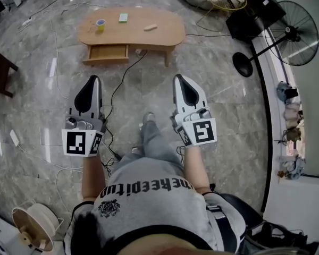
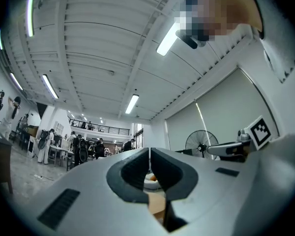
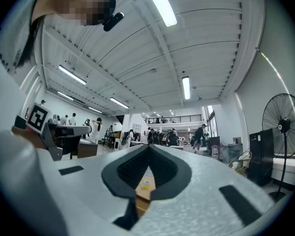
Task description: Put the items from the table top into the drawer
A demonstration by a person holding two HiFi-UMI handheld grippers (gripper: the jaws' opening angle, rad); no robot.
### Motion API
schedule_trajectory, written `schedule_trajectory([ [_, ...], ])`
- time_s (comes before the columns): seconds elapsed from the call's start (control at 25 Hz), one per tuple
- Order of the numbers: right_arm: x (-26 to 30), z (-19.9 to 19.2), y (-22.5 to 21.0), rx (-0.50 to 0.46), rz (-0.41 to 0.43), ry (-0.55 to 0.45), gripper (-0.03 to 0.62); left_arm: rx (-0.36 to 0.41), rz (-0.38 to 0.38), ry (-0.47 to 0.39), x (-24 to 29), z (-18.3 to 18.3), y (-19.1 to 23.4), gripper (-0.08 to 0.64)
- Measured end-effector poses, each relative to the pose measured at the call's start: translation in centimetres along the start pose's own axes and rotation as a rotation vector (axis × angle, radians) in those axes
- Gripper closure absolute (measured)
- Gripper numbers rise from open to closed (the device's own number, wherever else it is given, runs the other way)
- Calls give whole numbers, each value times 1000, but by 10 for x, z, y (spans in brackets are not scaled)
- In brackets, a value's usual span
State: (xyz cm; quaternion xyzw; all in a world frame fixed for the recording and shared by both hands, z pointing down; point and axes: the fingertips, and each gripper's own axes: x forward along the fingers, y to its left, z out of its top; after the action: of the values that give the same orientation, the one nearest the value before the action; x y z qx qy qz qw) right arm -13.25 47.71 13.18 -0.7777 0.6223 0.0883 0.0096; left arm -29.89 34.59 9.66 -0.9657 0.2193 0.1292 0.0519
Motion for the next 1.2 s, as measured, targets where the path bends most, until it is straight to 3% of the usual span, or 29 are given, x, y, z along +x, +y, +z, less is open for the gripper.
schedule_trajectory([
  [0.28,62,-14,-36,14,32,-22,591,3,25,-17,54,-14,24,546],
  [0.8,200,-28,-151,30,104,-50,591,43,47,-14,220,-46,41,546],
  [1.2,245,-57,-222,76,101,-37,591,64,-4,-14,311,-69,26,546],
])
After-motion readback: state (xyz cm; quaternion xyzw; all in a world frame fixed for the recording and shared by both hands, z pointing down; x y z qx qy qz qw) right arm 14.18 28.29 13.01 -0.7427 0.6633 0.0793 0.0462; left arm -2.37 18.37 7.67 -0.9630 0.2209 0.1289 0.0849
